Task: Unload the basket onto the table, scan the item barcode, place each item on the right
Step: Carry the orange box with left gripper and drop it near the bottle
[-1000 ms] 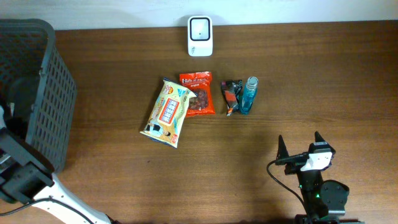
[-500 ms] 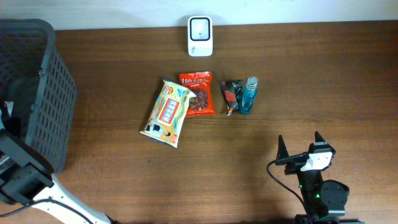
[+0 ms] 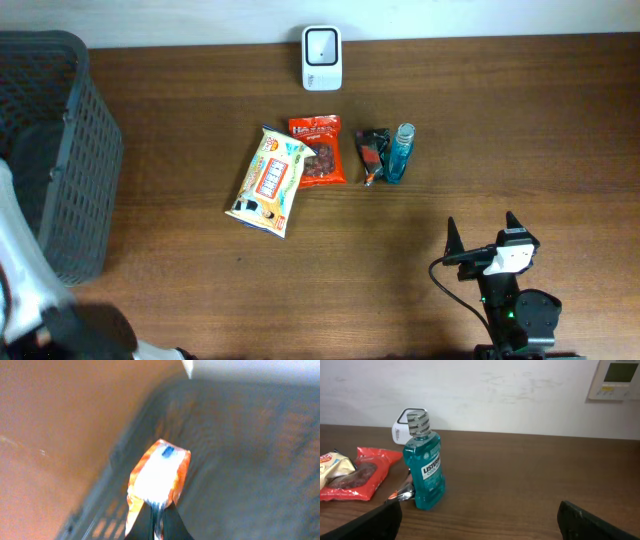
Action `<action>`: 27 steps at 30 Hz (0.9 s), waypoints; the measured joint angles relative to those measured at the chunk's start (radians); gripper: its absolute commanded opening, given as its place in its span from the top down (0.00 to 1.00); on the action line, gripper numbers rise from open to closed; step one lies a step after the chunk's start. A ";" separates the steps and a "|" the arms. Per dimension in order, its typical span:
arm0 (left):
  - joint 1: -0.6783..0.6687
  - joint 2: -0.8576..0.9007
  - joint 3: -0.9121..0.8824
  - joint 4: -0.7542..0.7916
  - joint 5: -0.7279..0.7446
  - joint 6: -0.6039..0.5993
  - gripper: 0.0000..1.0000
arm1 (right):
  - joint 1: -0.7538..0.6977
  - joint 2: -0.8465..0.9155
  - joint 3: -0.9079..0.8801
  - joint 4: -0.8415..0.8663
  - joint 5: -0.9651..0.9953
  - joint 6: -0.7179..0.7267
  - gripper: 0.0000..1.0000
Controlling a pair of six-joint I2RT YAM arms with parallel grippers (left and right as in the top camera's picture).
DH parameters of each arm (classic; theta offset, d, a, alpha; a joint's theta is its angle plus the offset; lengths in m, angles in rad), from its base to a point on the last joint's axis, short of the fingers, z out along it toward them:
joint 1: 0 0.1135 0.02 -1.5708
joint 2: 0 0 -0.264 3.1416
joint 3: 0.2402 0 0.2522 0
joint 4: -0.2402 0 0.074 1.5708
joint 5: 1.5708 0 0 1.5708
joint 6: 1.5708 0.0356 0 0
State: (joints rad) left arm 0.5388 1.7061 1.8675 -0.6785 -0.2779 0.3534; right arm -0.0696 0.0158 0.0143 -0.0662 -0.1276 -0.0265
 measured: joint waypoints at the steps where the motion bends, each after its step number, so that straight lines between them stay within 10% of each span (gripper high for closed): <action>1: -0.017 -0.070 0.003 0.039 0.091 -0.053 1.00 | 0.000 0.000 0.000 0.000 0.000 0.000 0.02; 10: -0.324 -0.249 0.019 0.100 0.814 -0.628 1.00 | 0.000 0.000 0.000 0.000 0.000 0.000 0.02; 16: -0.636 -0.041 0.018 -0.288 0.810 -0.687 1.00 | 0.000 0.000 0.000 0.000 0.000 0.000 0.02; 27: -0.928 0.388 0.014 -0.306 0.769 -0.692 1.00 | 0.000 0.000 0.000 0.000 0.000 0.000 0.02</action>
State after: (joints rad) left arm -0.3893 2.0937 1.8812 -0.9848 0.4915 -0.3382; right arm -0.0696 0.0158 0.0143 -0.0662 -0.1276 -0.0261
